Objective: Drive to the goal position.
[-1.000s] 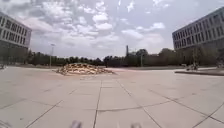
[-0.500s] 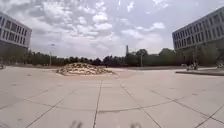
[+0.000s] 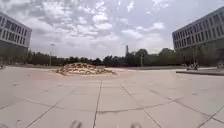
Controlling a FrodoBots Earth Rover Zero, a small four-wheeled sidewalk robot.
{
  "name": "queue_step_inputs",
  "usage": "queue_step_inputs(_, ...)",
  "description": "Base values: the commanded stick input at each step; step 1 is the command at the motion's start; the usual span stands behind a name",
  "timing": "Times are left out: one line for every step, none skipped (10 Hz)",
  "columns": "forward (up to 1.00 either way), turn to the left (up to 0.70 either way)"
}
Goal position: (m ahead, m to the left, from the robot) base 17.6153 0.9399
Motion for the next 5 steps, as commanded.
queue_step_inputs(0.08, 0.02)
queue_step_inputs(0.08, 0.02)
queue_step_inputs(0.08, 0.02)
queue_step_inputs(0.07, 0.02)
queue_step_inputs(0.08, 0.02)
